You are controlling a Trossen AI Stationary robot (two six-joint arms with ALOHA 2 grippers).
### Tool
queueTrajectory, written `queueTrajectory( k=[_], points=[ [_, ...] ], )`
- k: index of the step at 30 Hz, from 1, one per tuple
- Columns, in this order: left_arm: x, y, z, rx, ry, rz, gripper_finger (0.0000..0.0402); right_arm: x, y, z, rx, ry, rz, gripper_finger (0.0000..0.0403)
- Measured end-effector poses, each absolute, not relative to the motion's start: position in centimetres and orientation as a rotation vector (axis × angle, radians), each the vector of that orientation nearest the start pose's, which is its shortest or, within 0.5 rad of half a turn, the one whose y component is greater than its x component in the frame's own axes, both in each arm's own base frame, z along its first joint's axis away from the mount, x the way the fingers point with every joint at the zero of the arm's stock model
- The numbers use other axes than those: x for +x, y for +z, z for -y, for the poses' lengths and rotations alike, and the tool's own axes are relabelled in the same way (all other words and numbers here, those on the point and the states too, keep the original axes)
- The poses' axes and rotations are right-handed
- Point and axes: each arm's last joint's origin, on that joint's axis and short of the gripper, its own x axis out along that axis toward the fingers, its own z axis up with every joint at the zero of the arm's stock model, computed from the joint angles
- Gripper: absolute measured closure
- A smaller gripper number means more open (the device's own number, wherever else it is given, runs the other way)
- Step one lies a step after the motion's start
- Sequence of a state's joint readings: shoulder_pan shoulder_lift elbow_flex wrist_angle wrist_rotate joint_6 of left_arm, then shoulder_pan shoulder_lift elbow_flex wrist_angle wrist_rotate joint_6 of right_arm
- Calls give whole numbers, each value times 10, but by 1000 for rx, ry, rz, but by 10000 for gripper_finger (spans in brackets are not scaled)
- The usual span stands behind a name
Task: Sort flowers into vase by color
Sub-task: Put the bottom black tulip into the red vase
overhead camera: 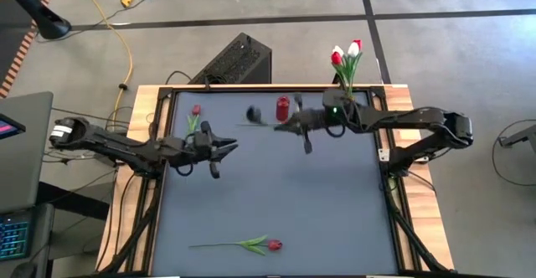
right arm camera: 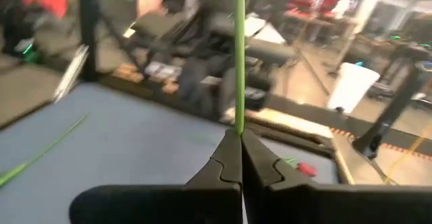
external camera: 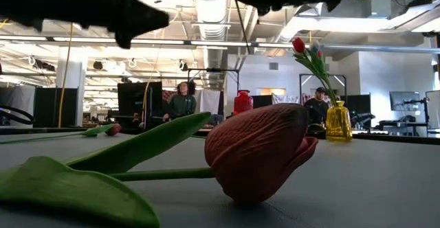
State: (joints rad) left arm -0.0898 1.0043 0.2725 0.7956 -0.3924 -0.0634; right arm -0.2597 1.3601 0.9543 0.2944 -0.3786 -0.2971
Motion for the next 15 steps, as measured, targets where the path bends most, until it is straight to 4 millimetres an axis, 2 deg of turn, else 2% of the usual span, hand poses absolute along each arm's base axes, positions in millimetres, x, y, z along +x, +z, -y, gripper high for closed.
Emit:
queueTrajectory(
  k=[2,6,10,15],
  points=[
    [188,201,5,-96,318,107,336,303,309,82,-220,89,-51,386],
    [179,186,5,-94,311,90,336,307,296,109,-135,9,-46,386],
    [179,185,5,-93,298,85,336,303,279,131,-94,-103,37,386],
    [180,186,7,-64,252,83,336,287,260,150,-72,-323,155,386]
  ],
)
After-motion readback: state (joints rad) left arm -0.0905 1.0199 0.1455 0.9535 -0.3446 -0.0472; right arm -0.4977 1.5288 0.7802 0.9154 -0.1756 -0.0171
